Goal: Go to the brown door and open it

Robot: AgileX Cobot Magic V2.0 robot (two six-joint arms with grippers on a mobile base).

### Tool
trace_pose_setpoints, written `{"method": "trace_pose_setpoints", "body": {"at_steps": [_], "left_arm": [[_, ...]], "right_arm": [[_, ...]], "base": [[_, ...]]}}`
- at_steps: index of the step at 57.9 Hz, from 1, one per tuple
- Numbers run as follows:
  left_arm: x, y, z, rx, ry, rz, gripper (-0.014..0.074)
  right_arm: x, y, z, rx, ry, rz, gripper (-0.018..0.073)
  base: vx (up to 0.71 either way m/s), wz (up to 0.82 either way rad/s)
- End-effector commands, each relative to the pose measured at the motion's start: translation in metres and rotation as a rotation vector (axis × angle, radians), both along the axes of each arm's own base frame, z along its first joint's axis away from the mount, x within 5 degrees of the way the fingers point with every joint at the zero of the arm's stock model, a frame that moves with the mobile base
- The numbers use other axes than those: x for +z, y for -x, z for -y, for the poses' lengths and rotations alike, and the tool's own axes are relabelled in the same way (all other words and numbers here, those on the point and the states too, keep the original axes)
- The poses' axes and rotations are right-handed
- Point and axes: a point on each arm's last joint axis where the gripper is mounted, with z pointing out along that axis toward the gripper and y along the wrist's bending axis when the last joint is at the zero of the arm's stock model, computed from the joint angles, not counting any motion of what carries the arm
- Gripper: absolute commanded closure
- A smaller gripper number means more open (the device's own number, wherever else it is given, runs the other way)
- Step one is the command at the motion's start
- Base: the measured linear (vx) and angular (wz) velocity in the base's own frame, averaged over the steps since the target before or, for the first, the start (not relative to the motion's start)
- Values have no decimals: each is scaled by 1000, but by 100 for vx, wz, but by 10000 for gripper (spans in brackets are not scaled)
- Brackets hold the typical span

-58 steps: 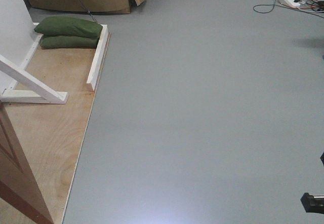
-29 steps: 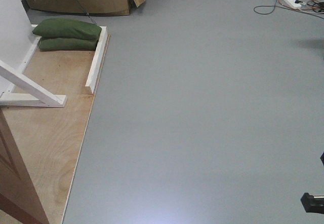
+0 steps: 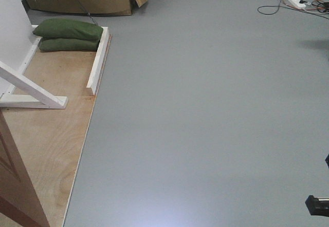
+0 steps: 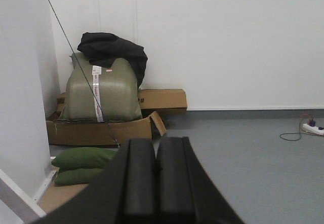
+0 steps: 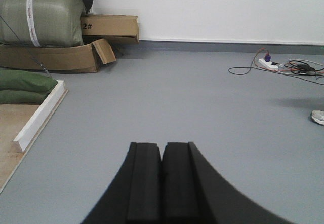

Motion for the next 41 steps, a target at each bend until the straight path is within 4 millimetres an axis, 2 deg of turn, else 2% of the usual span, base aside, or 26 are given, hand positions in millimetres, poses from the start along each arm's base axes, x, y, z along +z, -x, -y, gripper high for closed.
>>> {"method": "trace_pose_setpoints", "body": {"at_steps": [1, 41], "left_arm": [[14, 3, 1, -9, 9, 114, 603], [14, 3, 1, -9, 9, 114, 603]], "right_arm": [[5, -2, 0, -3, 12, 66, 559], [5, -2, 0, -3, 12, 66, 559]], "base": [[0, 0], [0, 0]]}}
